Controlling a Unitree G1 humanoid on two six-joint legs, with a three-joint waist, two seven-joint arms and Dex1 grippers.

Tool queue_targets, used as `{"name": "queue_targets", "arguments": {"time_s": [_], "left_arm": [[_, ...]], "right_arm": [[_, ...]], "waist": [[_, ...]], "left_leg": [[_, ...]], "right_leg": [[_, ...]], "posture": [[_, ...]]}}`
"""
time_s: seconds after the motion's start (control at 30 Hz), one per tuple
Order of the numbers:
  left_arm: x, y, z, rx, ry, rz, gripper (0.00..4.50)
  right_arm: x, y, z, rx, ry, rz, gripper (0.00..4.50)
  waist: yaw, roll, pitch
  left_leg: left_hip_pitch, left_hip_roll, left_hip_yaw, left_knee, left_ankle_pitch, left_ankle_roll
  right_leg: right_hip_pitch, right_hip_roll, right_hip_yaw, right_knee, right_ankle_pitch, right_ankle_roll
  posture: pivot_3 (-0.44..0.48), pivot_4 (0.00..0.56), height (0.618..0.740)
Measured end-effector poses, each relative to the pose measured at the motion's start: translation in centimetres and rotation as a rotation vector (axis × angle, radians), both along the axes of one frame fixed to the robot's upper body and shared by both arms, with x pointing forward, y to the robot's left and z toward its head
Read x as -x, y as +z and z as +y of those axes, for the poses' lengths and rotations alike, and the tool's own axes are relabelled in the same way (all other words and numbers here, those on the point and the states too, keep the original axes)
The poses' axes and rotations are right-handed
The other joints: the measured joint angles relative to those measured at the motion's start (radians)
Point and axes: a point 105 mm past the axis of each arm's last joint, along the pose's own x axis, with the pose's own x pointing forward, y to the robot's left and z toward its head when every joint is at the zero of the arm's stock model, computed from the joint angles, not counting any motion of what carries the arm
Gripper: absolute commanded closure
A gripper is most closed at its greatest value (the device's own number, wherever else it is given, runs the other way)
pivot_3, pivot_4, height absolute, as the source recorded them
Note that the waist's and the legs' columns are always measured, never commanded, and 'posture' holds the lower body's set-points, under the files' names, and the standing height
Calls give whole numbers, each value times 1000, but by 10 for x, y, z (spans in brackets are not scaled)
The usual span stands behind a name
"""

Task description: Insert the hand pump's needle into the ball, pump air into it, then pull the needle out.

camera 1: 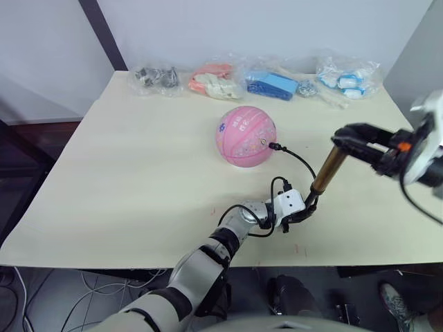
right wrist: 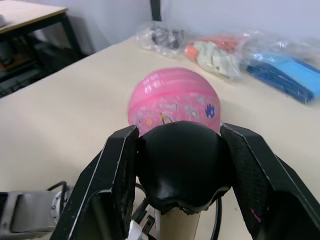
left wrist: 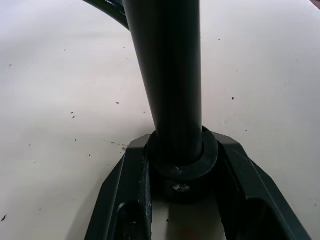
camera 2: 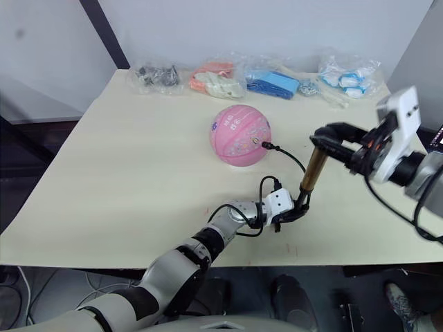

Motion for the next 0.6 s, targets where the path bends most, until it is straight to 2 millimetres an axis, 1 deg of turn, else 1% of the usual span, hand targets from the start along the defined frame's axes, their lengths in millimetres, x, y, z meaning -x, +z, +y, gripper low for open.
{"name": "queue_targets", "arguments": {"time_s": [0.07,0.1,0.17,0.2,0.23,0.27,0.33,0.4,0.47,0.6], "left_arm": [[0,-1,1,-3,4,4,3358],[0,-2,1,-4,6,6,3358],[0,-2,2,-6,7,8,3358],[1,-3,2,-7,8,12,3358],[1,-6,3,-13,14,23,3358],[1,-7,5,-15,19,27,3358],[0,-9,6,-21,29,33,3358],[0,-11,9,-30,38,43,3358],[0,-12,10,-33,40,43,3358],[0,-12,10,-31,35,44,3358]], "right_arm": [[-1,-12,3,12,-8,6,2438],[-2,-23,5,25,-8,15,2438],[-2,-28,5,25,-10,22,2438],[-3,-37,6,25,-15,28,2438],[-5,-58,8,-1,-28,43,2438],[-5,-71,12,-1,-27,46,2438],[-5,-75,15,9,-16,12,2438],[-4,-81,18,-1,-11,-6,2438],[-4,-83,18,2,-5,-6,2438],[-3,-82,18,8,6,-11,2438]], "waist": [[0,-1,-2],[0,-2,-4],[0,-4,-5],[0,-5,-7],[0,-10,-12],[-2,-13,-18],[-5,-13,-19],[-6,-16,-20],[-7,-16,-21],[-6,-16,-21]], "left_leg": [[1,0,0,0,0,0],[1,0,0,0,0,0],[1,0,0,0,0,0],[1,0,0,0,0,0],[2,1,-1,-2,0,0],[4,2,-1,-2,0,0],[8,2,-2,-4,0,0],[15,5,-3,-5,-1,-1],[16,6,-3,-6,-1,-2],[16,6,-4,-7,-1,-2]], "right_leg": [[0,1,-1,0,0,0],[1,2,-1,0,0,0],[1,3,-1,0,0,0],[1,3,-1,0,0,-1],[1,4,-1,0,-1,-1],[3,6,-1,-1,-1,-2],[6,5,1,0,-1,-2],[10,7,0,0,-3,-5],[10,8,0,0,-4,-7],[10,9,0,0,-4,-7]], "posture": [[0,150,740],[0,150,740],[0,150,740],[0,150,740],[0,150,740],[0,150,740],[0,150,740],[0,150,740],[0,150,740],[0,150,740]]}}
